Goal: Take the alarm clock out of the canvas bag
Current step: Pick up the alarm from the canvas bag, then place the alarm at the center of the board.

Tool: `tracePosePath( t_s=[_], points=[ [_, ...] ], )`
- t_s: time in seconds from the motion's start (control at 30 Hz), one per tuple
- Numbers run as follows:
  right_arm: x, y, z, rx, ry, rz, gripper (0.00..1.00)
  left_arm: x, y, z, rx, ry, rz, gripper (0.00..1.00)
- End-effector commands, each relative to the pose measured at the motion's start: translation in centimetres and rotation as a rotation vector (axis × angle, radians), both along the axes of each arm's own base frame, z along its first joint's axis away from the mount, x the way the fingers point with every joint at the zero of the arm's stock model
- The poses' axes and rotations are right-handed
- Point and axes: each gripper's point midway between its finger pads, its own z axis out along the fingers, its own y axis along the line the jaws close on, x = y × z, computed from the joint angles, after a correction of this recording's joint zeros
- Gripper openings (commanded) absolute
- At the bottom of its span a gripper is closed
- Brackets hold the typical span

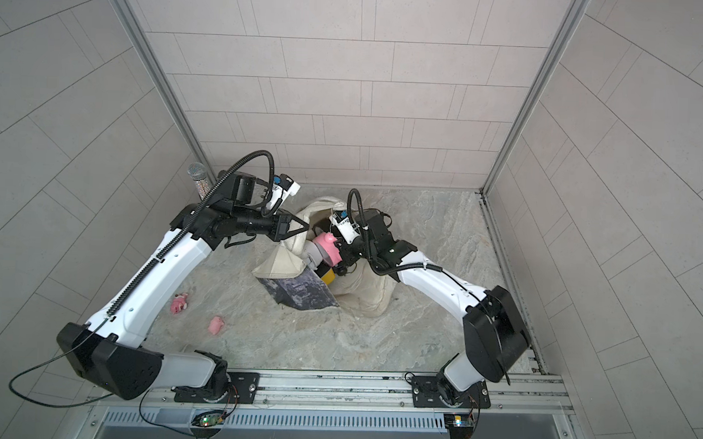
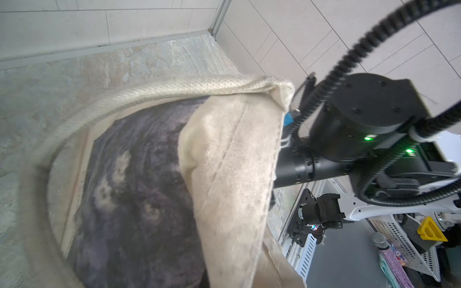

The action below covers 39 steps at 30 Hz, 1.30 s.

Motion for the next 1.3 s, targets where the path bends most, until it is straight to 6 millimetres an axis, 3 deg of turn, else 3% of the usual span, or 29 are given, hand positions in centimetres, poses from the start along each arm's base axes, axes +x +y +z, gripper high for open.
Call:
tracePosePath(
  t_s=[0.0,0.23,0.47,0.57,0.87,0.93,1.07,1.17,1.27],
  points=[
    [-1.3,-2.6,5.2,0.038,-0.093,-0.055,0.0,0.7,0.8,3.4,-0.046,-0.14,0.033,0.0],
    [-4.1,-5.6,8.5,0.075,-0.129,-0.092,0.0,0.4,0.6,4.5,-0.077,-0.145,-0.038,0.0],
    [-6.2,-6.5,10.6,0.136,-0.141,-0.086,0.0,1.6,0.6,4.6,-0.072,-0.132,-0.009,0.0],
    [-7.5,-6.9,13.1,0.18,-0.176,-0.061,0.0,2.5,0.9,4.9,-0.073,-0.16,0.008,0.0],
    [-12.0,-9.9,23.2,0.352,-0.354,-0.043,0.0,4.0,1.4,5.8,-0.09,-0.18,0.016,0.0],
    [-11.6,-11.4,24.5,0.348,-0.393,-0.107,0.0,4.0,1.4,5.9,-0.093,-0.182,0.01,0.0],
    [-8.6,-15.9,26.0,0.295,-0.453,-0.353,0.0,3.6,1.2,5.9,-0.095,-0.192,-0.018,0.0],
    [-5.3,-20.2,25.4,0.25,-0.43,-0.596,0.0,3.0,1.0,6.0,-0.102,-0.197,-0.049,0.0],
    [-1.8,-23.8,23.0,0.285,-0.334,-0.755,0.0,2.7,0.9,6.0,-0.105,-0.197,-0.067,0.0]
  ],
)
